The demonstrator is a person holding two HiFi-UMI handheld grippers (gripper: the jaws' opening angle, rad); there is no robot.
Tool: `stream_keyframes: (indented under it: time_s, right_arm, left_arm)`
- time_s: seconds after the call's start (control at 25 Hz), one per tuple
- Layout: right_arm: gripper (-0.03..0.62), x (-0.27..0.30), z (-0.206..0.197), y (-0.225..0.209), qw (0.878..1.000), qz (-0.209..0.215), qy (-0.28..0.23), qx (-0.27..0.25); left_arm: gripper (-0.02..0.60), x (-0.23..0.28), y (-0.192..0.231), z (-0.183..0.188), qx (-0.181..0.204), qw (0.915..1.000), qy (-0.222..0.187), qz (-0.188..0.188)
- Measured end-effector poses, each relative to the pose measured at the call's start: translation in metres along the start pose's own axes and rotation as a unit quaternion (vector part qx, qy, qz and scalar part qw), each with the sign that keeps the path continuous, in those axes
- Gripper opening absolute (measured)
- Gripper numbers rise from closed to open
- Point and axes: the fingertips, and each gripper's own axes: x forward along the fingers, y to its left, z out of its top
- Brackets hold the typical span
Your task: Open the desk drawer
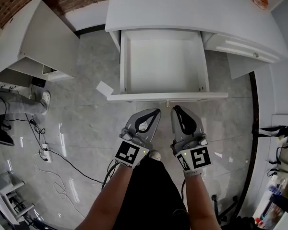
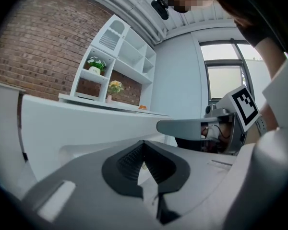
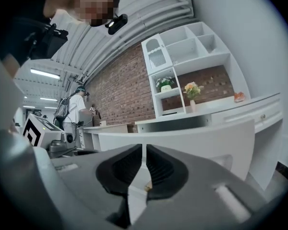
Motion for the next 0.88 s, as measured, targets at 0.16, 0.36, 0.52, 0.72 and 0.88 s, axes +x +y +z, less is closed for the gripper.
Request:
stream_keyframes:
  time_s: [0.16, 0.36, 0.52, 0.72, 0.88]
  right_arm:
    - [0.003, -0.011, 0.024, 0.003, 1.000, 0.002, -0.002, -0.007]
    - [0.003, -0.025, 0.056, 0.001, 1.000, 0.009, -0.007, -0.002]
    - [0.003, -0.034, 0.084, 0.002, 1.000, 0.008, -0.014, 0.001]
    - [0.003, -0.041, 0.120, 0.015, 0.999, 0.019, -0.029, -0.007]
    - [0.003, -0.050, 0.148, 0.026, 0.999, 0.031, -0.034, -0.024]
  left_arm:
    - [0.000, -0.013, -0.011, 0.018, 0.007, 0.9999, -0.007, -0.003]
    - [0.000, -0.025, -0.018, 0.048, -0.008, 0.9996, -0.026, -0.008]
    - [0.000, -0.041, -0.015, 0.075, -0.007, 0.9993, -0.037, -0.003]
    - [0.000, -0.064, -0.011, 0.107, 0.004, 0.9986, -0.053, 0.002]
    - [0.000, -0.081, -0.009, 0.135, -0.017, 0.9969, -0.076, 0.007]
